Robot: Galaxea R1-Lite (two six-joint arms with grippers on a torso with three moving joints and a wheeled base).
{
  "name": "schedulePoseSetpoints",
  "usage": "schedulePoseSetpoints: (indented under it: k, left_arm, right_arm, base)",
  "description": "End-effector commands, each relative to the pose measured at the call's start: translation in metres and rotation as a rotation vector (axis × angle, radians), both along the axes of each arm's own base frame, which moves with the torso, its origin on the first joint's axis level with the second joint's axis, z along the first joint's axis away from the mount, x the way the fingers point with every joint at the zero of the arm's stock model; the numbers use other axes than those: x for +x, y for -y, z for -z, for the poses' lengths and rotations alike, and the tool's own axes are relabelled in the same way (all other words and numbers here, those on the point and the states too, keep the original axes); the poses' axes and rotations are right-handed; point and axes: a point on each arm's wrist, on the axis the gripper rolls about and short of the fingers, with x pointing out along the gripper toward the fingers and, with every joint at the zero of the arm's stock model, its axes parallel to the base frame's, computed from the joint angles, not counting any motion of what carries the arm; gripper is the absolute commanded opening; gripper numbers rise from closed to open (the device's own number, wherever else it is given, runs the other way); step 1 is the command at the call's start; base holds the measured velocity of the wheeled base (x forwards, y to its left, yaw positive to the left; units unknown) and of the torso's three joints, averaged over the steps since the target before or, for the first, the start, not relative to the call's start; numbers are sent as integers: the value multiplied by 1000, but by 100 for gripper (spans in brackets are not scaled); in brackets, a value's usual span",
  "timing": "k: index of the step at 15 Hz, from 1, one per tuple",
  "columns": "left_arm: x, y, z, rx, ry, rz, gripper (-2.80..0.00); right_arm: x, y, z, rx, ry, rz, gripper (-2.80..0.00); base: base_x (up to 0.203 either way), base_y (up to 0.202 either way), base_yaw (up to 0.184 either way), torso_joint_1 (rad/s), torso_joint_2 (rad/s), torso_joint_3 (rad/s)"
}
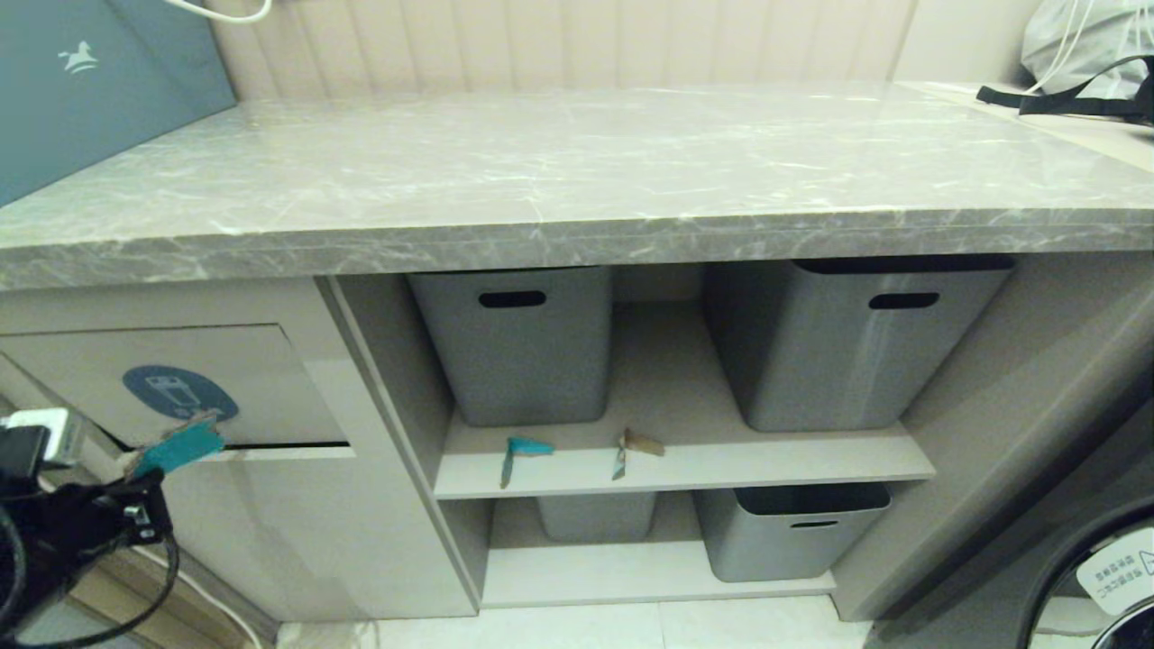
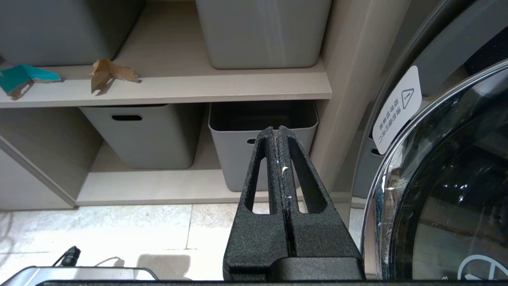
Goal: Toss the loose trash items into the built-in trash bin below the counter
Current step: Put the garbage in the trash can
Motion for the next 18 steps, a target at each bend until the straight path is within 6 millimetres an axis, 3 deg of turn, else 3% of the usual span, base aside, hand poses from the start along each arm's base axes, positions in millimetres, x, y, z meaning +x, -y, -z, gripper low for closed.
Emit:
schedulePoseSetpoints:
  k: [1,7,13,18]
  left_arm:
    - [16,-7,10,-5,-16,14,-280]
    - [34,-5,12,16,79,168,-280]
    - [59,-14,28,22,98,198,-280]
    - [84,-23,28,47,148,202,-280]
  right_arm:
    - [0,0,0,0,0,0,-280]
    - [0,0,0,0,0,0,-280]
    - [0,0,0,0,0,0,-280]
    - [0,0,0,0,0,0,-280]
  base:
    - [0,0,0,0,0,0]
    - [0,0,0,0,0,0]
    - [0,0,0,0,0,0]
    - [0,0,0,0,0,0]
